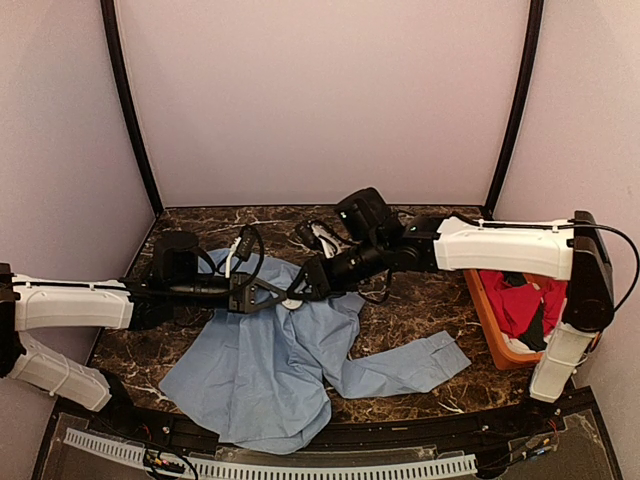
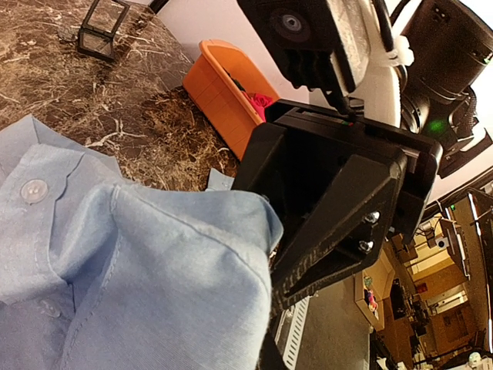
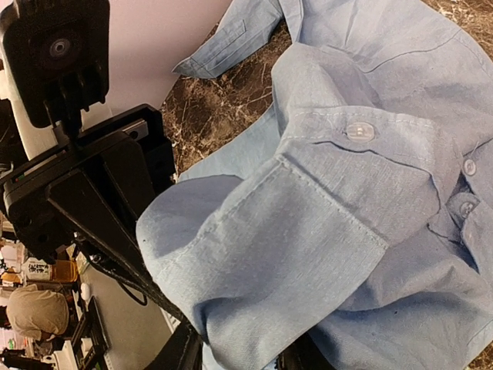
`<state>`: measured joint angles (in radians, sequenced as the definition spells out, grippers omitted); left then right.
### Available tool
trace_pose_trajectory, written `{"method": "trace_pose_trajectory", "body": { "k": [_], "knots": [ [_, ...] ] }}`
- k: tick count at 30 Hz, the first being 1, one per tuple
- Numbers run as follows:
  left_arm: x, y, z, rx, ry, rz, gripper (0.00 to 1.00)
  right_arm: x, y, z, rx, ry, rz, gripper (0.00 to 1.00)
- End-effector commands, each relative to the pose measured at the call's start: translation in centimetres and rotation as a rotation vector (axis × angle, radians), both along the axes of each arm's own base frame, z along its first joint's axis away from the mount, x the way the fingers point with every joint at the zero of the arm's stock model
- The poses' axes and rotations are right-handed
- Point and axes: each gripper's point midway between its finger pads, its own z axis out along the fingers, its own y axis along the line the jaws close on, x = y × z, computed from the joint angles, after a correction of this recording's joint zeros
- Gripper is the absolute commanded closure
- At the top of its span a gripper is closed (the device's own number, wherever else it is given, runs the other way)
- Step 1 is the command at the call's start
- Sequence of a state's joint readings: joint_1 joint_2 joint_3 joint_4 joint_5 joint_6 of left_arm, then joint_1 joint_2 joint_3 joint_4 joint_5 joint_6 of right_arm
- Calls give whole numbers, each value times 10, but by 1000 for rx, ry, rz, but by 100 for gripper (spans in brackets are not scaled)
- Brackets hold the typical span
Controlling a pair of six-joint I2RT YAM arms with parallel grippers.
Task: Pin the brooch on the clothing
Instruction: Pin the brooch onto the flattened clothing.
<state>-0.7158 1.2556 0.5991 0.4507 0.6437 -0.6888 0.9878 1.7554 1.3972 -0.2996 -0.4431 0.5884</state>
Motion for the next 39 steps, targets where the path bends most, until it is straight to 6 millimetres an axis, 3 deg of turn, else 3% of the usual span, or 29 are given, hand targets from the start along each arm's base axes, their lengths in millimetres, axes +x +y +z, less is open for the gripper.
{"method": "trace_pose_trajectory", "body": {
  "k": [1, 12, 20, 28, 33, 36, 39],
  "knots": [
    [-13, -10, 31, -86, -95, -76, 99, -22, 16, 70, 206, -8, 127, 67],
    [-13, -12, 33, -86, -98, -81, 99, -30, -7, 90, 268, 58, 223, 57],
    [-11, -12, 34, -83, -101, -78, 99, -31, -17, 88, 236, 33, 242, 55],
    [-12, -11, 33, -84, -98, -77, 99, -3, -67, 80, 1, -473, 175, 54],
    [-11, -12, 31, -91, -90, -81, 99, -25, -83, 94, 103, -847, 238, 48],
    [-10, -13, 31, -97, -82, -82, 99, -42, -85, 92, 138, -1064, 293, 48],
    [-10, -14, 31, -106, -73, -84, 99, -43, -81, 86, 98, -1236, 298, 49]
  ]
}}
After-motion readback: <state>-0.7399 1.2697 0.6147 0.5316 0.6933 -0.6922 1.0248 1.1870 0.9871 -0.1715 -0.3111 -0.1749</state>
